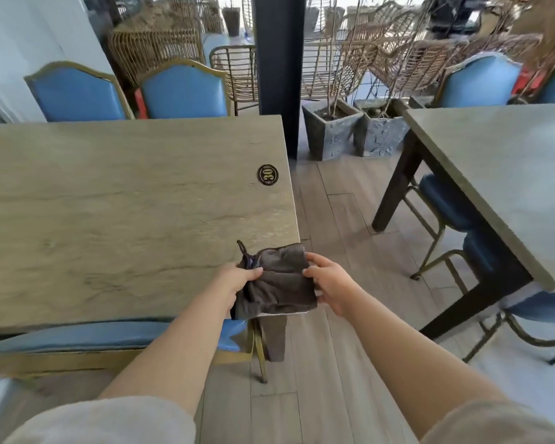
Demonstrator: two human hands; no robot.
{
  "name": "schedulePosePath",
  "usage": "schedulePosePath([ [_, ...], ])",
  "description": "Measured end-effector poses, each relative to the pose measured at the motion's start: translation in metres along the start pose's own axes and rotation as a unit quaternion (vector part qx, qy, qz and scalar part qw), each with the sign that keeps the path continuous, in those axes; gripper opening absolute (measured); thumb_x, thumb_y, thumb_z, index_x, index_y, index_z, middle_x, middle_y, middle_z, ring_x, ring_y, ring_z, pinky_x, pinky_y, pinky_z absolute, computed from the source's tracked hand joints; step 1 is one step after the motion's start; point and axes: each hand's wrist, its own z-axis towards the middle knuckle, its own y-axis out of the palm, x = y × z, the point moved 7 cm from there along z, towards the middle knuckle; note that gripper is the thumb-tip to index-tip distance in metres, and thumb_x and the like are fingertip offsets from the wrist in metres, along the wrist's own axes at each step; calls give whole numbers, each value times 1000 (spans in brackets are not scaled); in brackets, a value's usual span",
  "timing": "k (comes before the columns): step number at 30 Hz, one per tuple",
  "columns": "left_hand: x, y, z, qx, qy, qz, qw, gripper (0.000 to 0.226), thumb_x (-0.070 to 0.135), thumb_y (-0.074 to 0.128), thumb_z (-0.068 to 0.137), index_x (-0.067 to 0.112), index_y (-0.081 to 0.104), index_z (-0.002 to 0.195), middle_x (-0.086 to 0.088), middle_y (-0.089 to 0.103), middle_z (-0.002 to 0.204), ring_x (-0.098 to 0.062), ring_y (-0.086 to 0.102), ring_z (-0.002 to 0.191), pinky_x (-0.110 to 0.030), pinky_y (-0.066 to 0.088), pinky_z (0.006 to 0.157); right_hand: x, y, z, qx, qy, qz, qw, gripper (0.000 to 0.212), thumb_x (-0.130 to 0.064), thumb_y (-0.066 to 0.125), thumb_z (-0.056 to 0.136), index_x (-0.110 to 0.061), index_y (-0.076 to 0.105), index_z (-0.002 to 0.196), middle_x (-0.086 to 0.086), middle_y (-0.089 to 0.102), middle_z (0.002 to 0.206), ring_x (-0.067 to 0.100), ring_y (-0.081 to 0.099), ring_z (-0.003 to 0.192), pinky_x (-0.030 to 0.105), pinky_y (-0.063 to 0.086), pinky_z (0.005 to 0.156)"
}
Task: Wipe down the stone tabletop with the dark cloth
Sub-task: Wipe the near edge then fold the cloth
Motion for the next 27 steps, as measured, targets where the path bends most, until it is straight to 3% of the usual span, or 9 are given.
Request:
schedulePosePath([
  [2,7,-3,13,20,16,-7,1000,30,11,72,85,2,64,113,-17,68,105,-30,64,93,-46,53,88,-2,3,18,-2,10,-10,1000,43,-6,45,97,-34,52,128,0,62,106,27,59,107,46,53,90],
  [5,19,-7,34,42,40,-16,998,15,4,65,89,4,64,104,-11,64,91,-29,61,94,-46,50,94,-7,7,42,-3,6,-48,999,50,-6,44,97,-35,46,137,5,62,116,28,61,107,52,55,86],
  [9,25,-16,61,87,59,56,993,37,11,70,87,2,60,121,-9,63,111,-31,61,106,-36,48,90,-5,11,67,-9,3,-117,993,54,-7,47,98,-37,39,143,4,61,117,22,65,92,41,60,61],
  [11,22,-20,71,117,63,150,980,45,20,75,83,8,60,123,-5,62,121,-30,60,108,-34,49,88,-7,9,78,25,-36,-246,968,56,-8,50,96,-32,36,146,0,62,98,21,63,89,39,58,74],
  [13,18,-20,77,140,71,227,961,53,24,78,80,10,57,126,-9,62,125,-30,59,112,-33,48,88,-6,8,83,63,-64,-337,937,58,-11,52,95,-29,35,148,0,62,92,18,58,85,30,52,79],
  [17,17,-20,70,222,112,368,896,59,28,78,79,18,46,127,-11,46,130,-31,50,118,-40,47,91,-3,9,75,122,-66,-385,912,54,-20,55,95,-27,34,144,7,56,121,24,61,91,33,49,67],
  [21,34,-14,49,273,190,483,810,38,17,74,82,22,44,105,-6,40,120,-24,45,105,-33,43,71,-8,11,55,160,-119,-469,860,28,-22,53,95,-26,42,120,5,41,114,25,55,74,31,46,55],
  [24,34,-2,35,217,202,554,778,19,18,66,87,33,54,86,3,48,113,-21,46,106,-33,38,81,-2,14,43,136,-142,-498,844,19,-19,49,96,-24,48,115,3,41,108,21,50,84,32,49,61],
  [27,20,11,17,144,188,616,751,10,30,62,92,38,64,98,8,56,117,-22,47,117,-40,32,97,8,14,33,103,-125,-519,839,29,-18,46,96,-25,51,124,3,38,111,22,45,99,32,45,66],
])
